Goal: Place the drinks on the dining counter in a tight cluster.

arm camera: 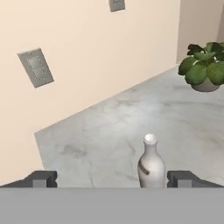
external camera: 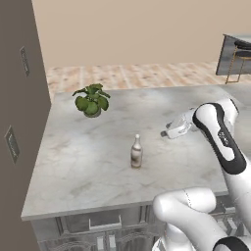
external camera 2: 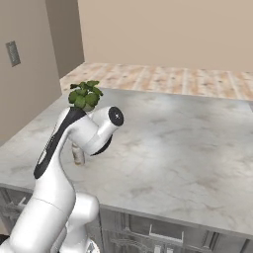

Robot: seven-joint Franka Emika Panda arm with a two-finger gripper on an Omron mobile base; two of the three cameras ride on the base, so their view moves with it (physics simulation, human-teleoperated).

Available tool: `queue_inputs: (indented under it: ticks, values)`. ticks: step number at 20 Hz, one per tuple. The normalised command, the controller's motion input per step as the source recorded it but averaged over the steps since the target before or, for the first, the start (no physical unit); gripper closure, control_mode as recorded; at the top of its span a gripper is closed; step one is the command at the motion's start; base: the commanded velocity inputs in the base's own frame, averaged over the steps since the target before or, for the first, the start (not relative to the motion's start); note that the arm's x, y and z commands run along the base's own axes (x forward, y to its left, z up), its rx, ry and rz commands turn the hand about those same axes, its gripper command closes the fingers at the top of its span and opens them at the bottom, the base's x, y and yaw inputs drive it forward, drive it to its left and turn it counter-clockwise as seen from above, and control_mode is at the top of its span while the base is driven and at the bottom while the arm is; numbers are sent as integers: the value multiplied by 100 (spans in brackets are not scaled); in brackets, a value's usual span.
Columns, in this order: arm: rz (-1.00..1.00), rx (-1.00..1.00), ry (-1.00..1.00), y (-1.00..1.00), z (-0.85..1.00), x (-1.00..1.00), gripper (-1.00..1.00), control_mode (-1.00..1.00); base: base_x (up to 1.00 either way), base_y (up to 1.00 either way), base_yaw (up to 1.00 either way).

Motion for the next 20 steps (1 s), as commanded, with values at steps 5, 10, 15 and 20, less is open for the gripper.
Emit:
queue_inputs:
  ticks: [5, 10, 15, 20]
  values:
    - [9, 0, -3, 0, -1, 4, -100, -100, 0, 0, 0]
    - [15, 0, 0, 0, -29, 0, -100, -100, 0, 0, 0]
    - [21, 8, -5, 0, -50, 0, -100, -100, 0, 0, 0]
    - [18, 11, -7, 0, -28, 2, -100, -100, 0, 0, 0]
